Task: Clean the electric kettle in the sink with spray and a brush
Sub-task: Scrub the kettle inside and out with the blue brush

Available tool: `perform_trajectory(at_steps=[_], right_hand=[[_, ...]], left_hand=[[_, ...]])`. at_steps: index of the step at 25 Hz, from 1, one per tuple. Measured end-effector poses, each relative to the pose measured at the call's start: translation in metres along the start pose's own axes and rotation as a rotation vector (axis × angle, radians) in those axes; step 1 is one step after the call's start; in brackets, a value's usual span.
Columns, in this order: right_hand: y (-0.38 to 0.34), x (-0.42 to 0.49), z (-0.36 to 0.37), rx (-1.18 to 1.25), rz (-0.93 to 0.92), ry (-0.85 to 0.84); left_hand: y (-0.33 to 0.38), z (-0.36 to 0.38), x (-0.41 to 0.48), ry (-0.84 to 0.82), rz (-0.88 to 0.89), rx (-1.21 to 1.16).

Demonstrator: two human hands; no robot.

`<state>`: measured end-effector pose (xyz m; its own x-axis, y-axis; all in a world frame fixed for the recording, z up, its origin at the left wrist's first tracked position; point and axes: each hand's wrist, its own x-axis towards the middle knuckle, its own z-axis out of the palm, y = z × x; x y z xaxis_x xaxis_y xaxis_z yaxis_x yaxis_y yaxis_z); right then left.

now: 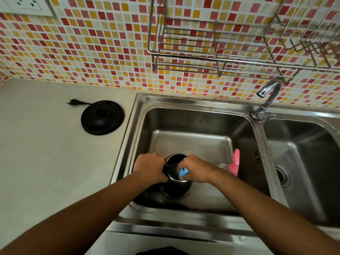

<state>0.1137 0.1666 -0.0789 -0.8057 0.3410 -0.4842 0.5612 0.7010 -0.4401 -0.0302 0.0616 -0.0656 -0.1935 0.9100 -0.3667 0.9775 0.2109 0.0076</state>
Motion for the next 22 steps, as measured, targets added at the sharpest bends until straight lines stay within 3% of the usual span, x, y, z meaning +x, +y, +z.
perform_trajectory(at_steps=[3, 5, 10, 17, 22], right_hand=[[-0.004, 0.007, 0.004, 0.166, 0.021, 0.144], [-0.002, 0.010, 0.005, 0.053, 0.023, 0.195], [-0.004, 0.005, -0.010, -0.192, 0.119, 0.040], [-0.001, -0.006, -0.026, 0.222, 0.234, 0.168], [-0.002, -0.047, -0.086, 0.112, 0.141, 0.306]], left_hand=[[-0.001, 0.001, 0.001, -0.008, -0.011, 0.000], [-0.001, 0.002, 0.001, -0.009, -0.014, 0.003], [-0.001, 0.002, 0.002, 0.000, 0.001, -0.005], [-0.002, 0.003, 0.001, 0.007, -0.003, -0.020], [-0.001, 0.003, 0.003, 0.005, -0.039, -0.071]])
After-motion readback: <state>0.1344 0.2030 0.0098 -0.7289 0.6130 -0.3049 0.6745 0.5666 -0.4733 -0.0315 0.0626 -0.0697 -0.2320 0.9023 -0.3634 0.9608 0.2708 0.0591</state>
